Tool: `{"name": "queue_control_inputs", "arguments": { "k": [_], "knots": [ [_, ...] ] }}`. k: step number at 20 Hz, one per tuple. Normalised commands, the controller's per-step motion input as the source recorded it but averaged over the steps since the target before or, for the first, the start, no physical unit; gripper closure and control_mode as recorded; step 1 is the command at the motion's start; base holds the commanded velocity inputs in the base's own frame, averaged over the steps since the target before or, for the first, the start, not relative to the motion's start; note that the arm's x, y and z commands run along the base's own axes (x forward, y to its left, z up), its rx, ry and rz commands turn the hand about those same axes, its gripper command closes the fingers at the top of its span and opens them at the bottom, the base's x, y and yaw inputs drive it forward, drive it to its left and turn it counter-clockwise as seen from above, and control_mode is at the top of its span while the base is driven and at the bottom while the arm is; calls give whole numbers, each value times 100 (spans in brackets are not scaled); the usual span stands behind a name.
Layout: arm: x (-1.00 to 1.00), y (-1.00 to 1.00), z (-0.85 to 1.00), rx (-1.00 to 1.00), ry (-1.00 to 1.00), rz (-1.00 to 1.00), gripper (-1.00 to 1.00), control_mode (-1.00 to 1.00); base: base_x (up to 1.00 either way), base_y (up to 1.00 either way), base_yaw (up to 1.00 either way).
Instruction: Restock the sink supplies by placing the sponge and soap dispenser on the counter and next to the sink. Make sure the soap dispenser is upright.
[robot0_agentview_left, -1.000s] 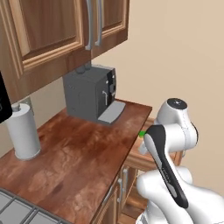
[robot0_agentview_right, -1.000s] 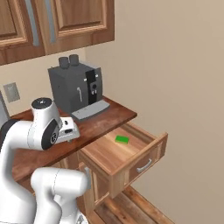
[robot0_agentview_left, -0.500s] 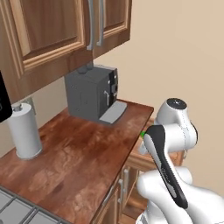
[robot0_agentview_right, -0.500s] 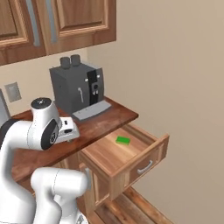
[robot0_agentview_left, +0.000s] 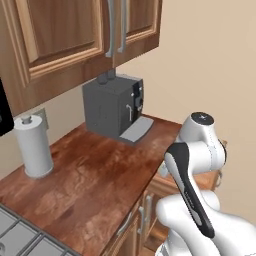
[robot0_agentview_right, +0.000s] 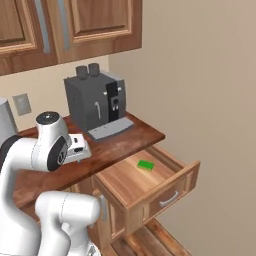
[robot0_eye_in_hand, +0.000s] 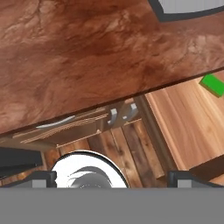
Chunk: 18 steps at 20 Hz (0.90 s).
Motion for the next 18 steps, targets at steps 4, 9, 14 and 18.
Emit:
{"name": "queue_control_inputs", "arguments": {
  "k": [4,9,14,18],
  "knots": [
    [0,0,0,0,0,0,-100,100,52,-9,20],
    [0,0,0,0,0,0,-100,100,49,-1,17],
    [34,-52,-11,5,0,10,-100,-100,0,0,0],
    [17,-100,-11,11,0,2,-100,-100,0,0,0]
  ]
}}
